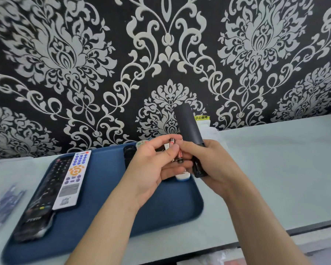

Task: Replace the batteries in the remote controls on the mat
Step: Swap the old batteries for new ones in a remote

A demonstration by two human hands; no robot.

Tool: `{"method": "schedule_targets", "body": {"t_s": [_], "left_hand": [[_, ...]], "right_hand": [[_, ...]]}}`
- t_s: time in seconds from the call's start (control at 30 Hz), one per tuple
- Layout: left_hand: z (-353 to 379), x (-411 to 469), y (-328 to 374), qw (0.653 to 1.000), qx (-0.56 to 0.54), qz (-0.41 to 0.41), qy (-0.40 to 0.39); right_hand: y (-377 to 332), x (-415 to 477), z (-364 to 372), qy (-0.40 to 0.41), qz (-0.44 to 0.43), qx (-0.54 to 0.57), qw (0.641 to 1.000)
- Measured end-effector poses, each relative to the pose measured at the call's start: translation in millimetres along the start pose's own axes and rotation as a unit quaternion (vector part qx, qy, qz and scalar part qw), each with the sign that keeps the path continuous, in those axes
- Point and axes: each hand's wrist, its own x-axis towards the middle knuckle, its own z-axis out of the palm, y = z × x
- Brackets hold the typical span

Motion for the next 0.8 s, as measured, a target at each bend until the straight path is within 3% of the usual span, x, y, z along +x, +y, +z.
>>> {"method": "schedule_targets", "body": {"t_s": [0.2, 0.3, 0.37, 0.43, 0.5, 0.7, 0.8], "left_hand": [[-28.8, -6.7, 11.4, 0.994, -0.015, 0.022, 0.107], [-46.9, -11.3, 13.6, 0.991, -0.004, 0.044, 0.123], [-50.9, -17.1, 16.5, 0.983, 0.124, 0.082, 0.106], [-55.4, -21.0, 17.2, 0.945, 0.286, 0.128, 0.094], [-60.3, -21.0, 15.2, 0.908, 0.373, 0.151, 0.118], [-72.3, -25.0, 22.2, 0.894, 0.397, 0.154, 0.136], [-78.6, -25.4, 24.1, 0.909, 0.349, 0.157, 0.162]], "right_hand": [[2.1, 8.4, 34.7, 0.032, 0.048, 0.123, 0.991], [4.6, 12.2, 48.6, 0.018, 0.086, 0.159, 0.983], [6.6, 13.3, 56.2, 0.005, 0.099, 0.153, 0.983], [9.7, 14.9, 65.2, -0.005, 0.103, 0.134, 0.986], [12.4, 16.7, 71.7, -0.007, 0.100, 0.119, 0.988], [15.4, 19.5, 84.3, -0.022, 0.099, 0.091, 0.991], [14.7, 21.0, 89.5, -0.034, 0.128, 0.130, 0.983]]}}
